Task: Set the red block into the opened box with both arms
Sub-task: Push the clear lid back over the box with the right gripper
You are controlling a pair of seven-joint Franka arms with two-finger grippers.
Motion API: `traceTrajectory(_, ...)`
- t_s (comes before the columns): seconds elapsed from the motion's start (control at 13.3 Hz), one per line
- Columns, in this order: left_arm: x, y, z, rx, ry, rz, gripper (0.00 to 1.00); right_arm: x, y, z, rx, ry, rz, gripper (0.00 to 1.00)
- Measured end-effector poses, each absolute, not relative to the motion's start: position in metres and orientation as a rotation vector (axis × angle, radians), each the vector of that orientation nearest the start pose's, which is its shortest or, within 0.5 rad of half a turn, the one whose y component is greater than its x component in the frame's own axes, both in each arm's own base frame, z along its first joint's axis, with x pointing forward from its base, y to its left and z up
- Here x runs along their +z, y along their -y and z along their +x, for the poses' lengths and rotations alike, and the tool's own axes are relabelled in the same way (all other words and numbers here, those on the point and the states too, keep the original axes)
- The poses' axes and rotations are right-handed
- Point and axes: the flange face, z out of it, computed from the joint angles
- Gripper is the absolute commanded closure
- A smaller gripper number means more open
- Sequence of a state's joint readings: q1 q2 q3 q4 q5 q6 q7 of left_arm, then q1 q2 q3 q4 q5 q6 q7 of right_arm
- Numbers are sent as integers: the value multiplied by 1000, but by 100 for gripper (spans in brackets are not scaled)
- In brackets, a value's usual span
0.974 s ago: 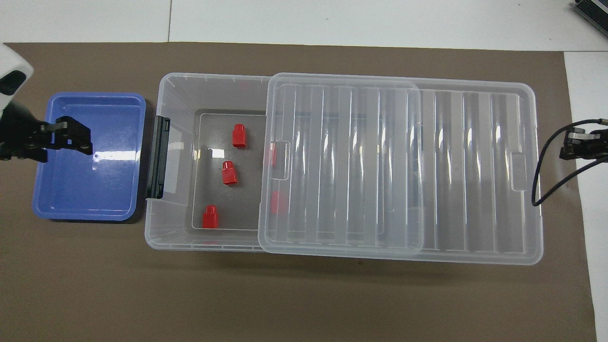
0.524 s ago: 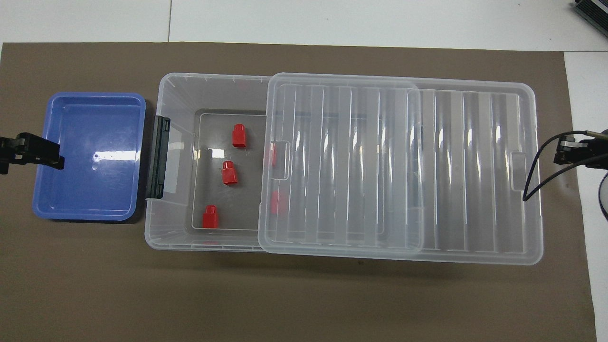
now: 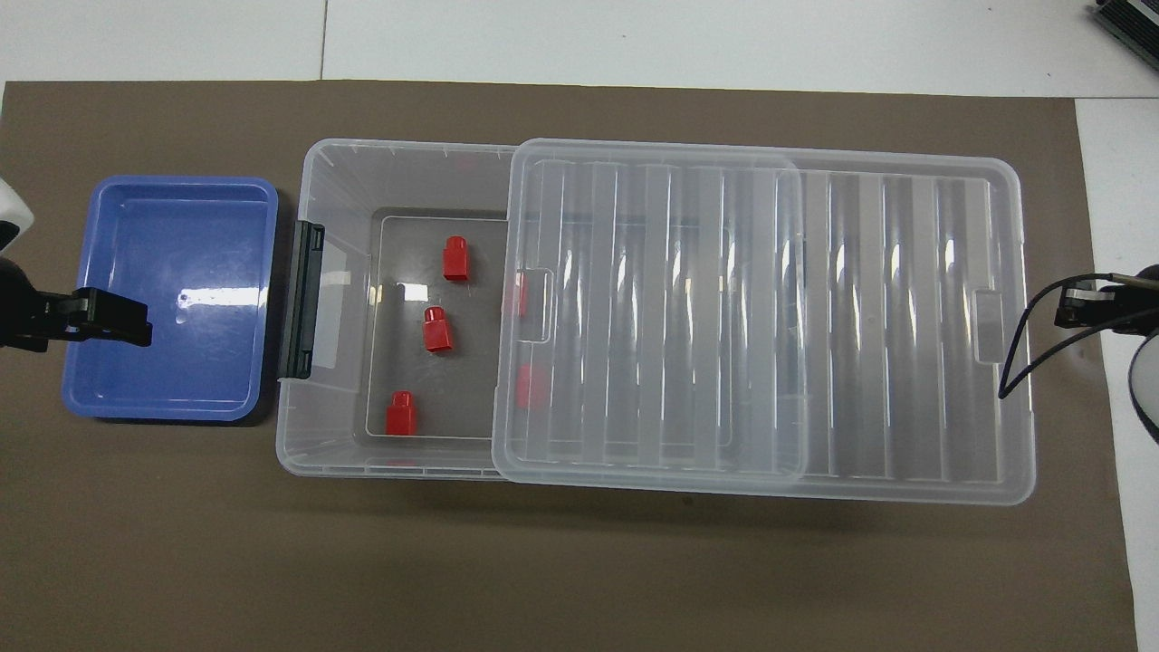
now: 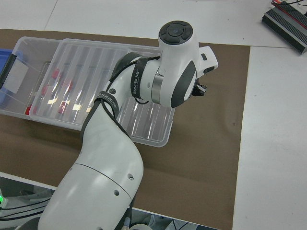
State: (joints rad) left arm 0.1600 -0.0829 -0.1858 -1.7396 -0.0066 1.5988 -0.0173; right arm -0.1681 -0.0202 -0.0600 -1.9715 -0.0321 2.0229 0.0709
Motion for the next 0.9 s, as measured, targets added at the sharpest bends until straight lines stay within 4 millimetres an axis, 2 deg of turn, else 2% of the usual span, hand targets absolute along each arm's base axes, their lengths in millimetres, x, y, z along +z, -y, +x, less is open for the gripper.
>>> traceTrajectory(0.22, 591, 29, 527, 92, -46, -3129, 0, 472, 124, 541, -73, -440, -3142, 100)
traceTrajectory(0.45, 591, 42, 526, 88, -82, -3128, 0, 467, 106, 543, -56, -390, -3147, 100)
traceTrajectory(0.6, 591, 43, 526, 85, -86, -3128, 0, 466, 94, 545, -53, -353, -3151, 100)
traceTrajectory(0.9, 592, 43, 527, 80, -87, -3128, 0, 465, 43, 551, -51, -173, -3165, 100)
